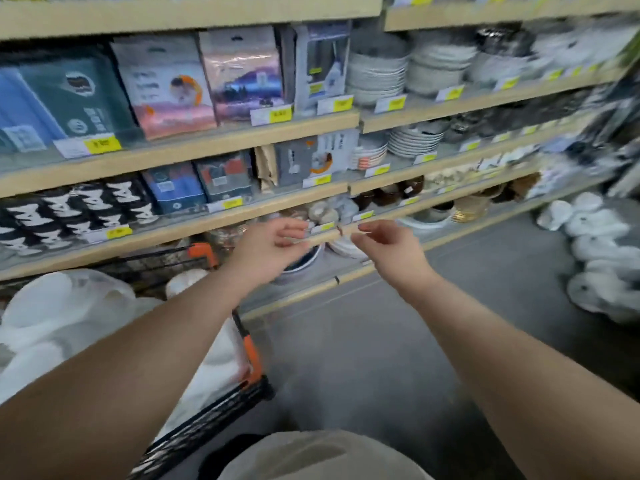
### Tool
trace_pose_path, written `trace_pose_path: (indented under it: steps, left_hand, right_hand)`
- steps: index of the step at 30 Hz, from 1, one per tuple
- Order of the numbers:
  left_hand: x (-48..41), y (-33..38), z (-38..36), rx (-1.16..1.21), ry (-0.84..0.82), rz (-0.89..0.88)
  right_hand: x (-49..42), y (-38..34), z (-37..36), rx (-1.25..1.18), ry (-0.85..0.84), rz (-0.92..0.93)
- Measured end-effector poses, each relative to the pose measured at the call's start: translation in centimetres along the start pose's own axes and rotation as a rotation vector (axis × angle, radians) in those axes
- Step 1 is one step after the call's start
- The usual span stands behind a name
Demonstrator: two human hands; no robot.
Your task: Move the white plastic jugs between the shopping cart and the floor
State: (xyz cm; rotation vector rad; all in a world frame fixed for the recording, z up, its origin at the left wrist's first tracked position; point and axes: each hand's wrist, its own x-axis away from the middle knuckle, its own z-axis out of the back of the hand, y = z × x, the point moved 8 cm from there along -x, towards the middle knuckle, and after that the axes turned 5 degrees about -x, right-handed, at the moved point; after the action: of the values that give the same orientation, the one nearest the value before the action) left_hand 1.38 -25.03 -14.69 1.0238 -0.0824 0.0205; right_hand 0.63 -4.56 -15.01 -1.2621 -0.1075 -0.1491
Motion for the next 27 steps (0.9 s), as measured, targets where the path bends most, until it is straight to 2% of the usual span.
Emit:
trace_pose_path:
  steps: [12,18,27]
  left_hand:
    - [-16.7,15.0,-24.9,-0.033,-0.398,-0.226]
    - [-26.2,23.1,-36.6,-0.052,-0.637,-0.372]
    - [-32.8,32.1,-53.7,-0.106,-0.925,-0.475]
  right_hand:
    - [-8.8,8.6,24.6,-0.066,0.36,-0.161]
    - [-14.6,11.4,36.3,-0.087,0.632,-0.242]
    - [-16.8,18.0,50.8,-0.153,0.914,-0.388]
